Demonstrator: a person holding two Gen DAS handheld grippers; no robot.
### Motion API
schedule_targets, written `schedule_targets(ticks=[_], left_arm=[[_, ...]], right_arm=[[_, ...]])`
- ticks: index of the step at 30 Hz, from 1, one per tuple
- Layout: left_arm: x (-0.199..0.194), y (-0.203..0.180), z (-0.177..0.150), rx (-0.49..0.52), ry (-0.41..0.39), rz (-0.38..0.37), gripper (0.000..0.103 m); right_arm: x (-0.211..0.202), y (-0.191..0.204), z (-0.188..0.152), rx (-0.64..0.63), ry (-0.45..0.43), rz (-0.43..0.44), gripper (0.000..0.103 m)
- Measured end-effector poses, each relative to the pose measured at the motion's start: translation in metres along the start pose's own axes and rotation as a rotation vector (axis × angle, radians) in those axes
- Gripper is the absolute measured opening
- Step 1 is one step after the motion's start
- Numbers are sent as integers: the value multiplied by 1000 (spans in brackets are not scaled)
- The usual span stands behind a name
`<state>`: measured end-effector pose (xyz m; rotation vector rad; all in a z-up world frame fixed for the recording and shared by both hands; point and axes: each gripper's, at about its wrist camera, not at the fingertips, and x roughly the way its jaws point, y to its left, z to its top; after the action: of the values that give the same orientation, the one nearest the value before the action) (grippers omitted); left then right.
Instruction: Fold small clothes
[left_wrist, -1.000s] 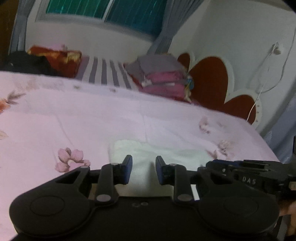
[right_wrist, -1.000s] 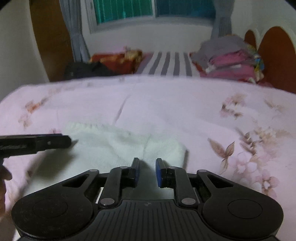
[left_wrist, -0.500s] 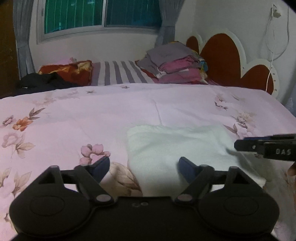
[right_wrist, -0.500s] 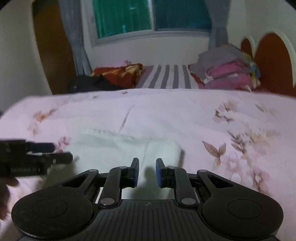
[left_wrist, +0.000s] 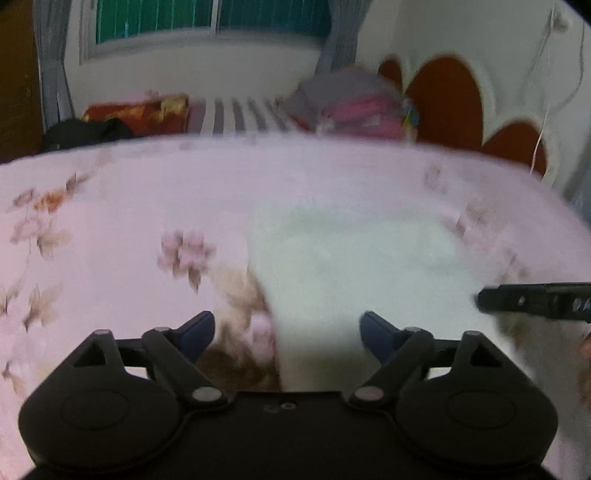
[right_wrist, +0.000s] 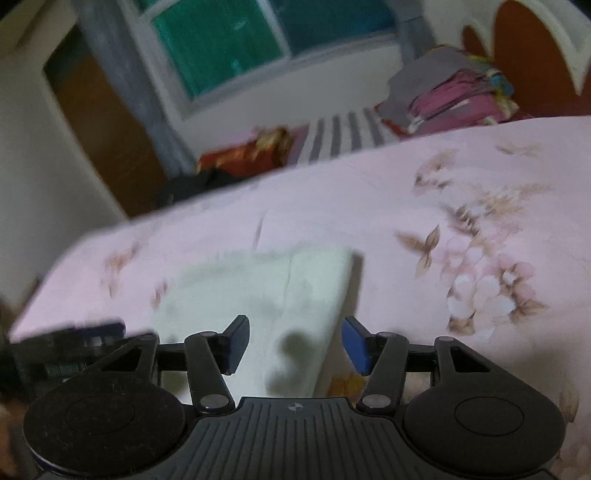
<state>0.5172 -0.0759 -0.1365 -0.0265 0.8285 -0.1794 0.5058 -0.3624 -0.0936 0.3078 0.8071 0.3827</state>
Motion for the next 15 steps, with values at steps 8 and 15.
schedule_targets(ticks=[8, 15], left_arm=[[-21, 16, -4, -57, -25, -53, 83], [-5, 46, -9, -307, 88, -298, 79]], right_arm=[[-13, -19, -9, 122, 7, 32, 54], [-1, -56, -9, 394, 113, 262, 54]])
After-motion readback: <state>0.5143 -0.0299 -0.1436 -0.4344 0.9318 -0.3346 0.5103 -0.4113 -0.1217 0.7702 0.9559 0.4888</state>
